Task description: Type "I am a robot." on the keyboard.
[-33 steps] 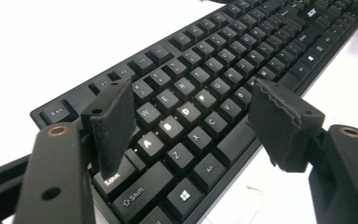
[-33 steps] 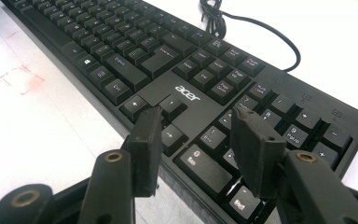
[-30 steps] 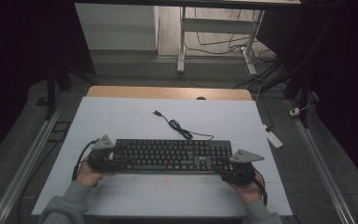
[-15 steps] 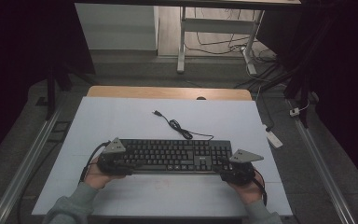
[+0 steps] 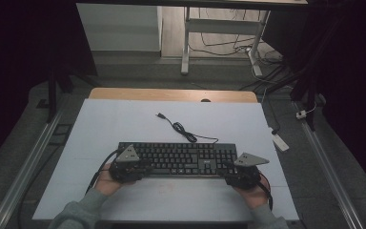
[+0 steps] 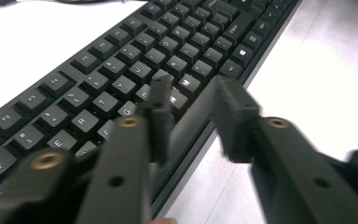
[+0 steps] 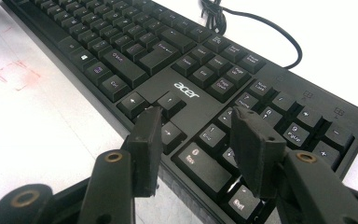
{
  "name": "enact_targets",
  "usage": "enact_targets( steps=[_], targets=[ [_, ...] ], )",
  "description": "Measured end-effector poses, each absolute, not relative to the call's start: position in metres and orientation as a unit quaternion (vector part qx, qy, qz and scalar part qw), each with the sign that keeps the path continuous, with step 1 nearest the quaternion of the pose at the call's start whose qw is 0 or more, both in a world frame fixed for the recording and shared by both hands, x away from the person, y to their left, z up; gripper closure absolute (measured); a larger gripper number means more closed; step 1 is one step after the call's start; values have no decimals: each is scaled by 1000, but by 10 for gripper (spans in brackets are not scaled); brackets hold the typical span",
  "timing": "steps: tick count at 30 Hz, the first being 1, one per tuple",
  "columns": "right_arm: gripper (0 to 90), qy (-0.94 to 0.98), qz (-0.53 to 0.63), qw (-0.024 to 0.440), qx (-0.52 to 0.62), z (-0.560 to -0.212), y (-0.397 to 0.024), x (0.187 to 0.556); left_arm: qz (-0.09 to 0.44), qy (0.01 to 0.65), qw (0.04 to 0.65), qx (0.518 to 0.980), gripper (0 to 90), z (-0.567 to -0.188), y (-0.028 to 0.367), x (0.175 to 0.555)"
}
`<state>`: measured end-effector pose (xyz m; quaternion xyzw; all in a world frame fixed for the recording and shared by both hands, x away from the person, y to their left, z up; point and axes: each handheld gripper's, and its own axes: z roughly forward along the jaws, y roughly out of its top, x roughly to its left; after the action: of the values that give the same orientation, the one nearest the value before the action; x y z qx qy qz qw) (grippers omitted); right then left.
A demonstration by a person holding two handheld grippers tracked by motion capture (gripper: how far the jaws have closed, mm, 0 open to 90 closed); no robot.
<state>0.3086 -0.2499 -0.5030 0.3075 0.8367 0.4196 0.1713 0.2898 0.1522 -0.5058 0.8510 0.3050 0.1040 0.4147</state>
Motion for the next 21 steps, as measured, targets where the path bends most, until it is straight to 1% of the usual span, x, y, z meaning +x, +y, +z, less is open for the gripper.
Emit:
enact_targets(
  steps=[3, 5, 6, 21],
  targets=[
    [537, 838, 418, 172, 307, -503, -250, 309, 102, 305, 411, 853, 829, -508, 150, 291],
    [537, 838, 418, 171, 307, -503, -250, 309, 101, 307, 407, 854, 879, -509, 149, 292],
    [537, 838, 418, 171, 307, -503, -250, 309, 101, 307, 405, 855, 889, -510, 148, 292],
    [536, 838, 419, 168, 306, -504, -250, 310, 98, 309, 381, 866, 891, -521, 142, 297]
  ],
)
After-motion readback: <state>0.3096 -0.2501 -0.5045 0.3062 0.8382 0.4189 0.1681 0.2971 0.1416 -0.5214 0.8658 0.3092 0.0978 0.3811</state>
